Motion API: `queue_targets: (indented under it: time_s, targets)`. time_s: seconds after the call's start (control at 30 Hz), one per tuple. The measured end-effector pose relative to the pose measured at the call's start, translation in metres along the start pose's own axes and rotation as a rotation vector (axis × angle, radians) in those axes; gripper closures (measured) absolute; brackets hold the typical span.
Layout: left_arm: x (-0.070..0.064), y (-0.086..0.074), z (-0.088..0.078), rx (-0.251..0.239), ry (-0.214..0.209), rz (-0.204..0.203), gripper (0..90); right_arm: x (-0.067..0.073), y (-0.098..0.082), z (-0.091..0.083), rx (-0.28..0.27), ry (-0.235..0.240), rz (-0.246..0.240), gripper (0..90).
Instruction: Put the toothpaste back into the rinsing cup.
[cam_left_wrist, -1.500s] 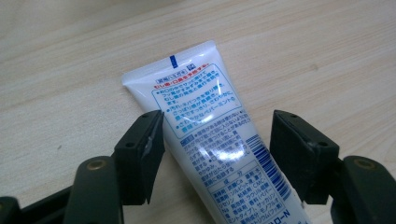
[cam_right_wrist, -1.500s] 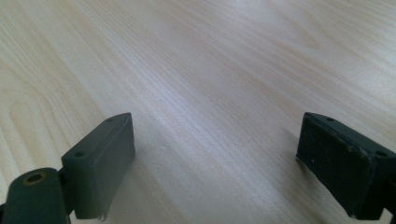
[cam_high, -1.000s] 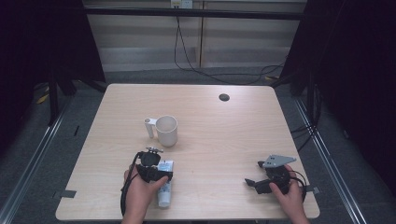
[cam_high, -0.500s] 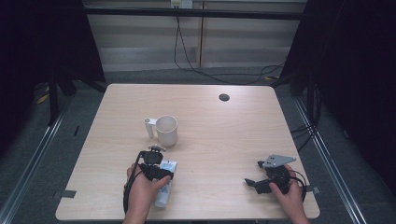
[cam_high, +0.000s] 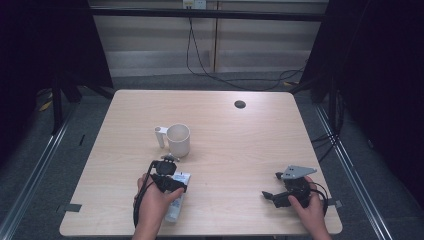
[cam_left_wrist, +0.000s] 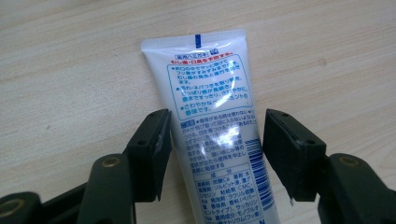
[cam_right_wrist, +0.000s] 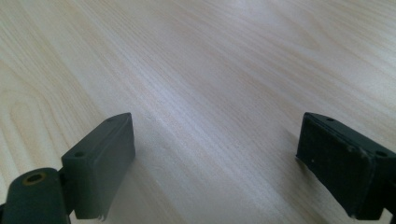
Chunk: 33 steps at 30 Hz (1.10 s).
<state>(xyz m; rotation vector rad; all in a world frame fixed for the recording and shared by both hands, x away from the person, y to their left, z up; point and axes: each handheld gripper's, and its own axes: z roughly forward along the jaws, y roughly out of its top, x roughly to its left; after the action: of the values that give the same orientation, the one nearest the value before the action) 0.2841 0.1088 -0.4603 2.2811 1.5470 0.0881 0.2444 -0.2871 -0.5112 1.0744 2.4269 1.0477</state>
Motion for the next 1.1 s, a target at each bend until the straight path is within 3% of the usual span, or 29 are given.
queue_targets:
  time_s: [0.17,0.3,0.4,0.47,0.6,0.7,0.77,0.9,0.93,1.0,1.1]
  targets:
    - [-0.001,-0.004,0.004,0.019,0.005,0.024,38.0,0.0,0.0,0.0,0.0,-0.001,0.001,10.8]
    - [-0.001,-0.005,0.007,0.024,0.001,0.011,39.4,0.0,0.0,0.0,0.0,0.0,0.001,10.8]
    - [-0.003,-0.004,0.006,0.036,-0.004,0.006,46.0,0.0,0.0,0.0,0.001,-0.001,0.001,10.8]
    - [-0.005,-0.003,0.004,0.04,0.006,0.021,56.3,0.0,0.0,0.0,0.0,-0.001,0.001,10.8]
    - [-0.004,-0.001,0.0,0.037,-0.007,0.039,68.6,0.0,0.0,0.0,0.0,0.0,0.001,10.8]
    - [-0.001,-0.003,-0.003,0.005,-0.003,0.062,70.3,0.0,0.0,0.0,0.001,-0.001,0.001,10.8]
    - [-0.001,-0.004,-0.004,-0.012,-0.011,0.057,70.4,0.0,0.0,0.0,0.0,-0.001,0.001,10.8]
    - [-0.002,-0.003,-0.014,-0.109,-0.062,0.065,70.4,0.0,0.0,0.0,0.001,0.0,0.001,10.8]
    - [-0.002,-0.003,-0.014,-0.109,-0.062,0.065,70.3,0.0,0.0,0.0,0.001,0.0,0.001,10.8]
    - [-0.002,-0.001,-0.022,-0.18,-0.082,0.063,70.3,0.0,0.0,0.0,0.0,0.001,0.0,10.8]
    - [-0.002,0.0,-0.029,-0.246,-0.098,0.082,70.2,0.0,0.0,0.0,0.0,0.001,0.001,10.8]
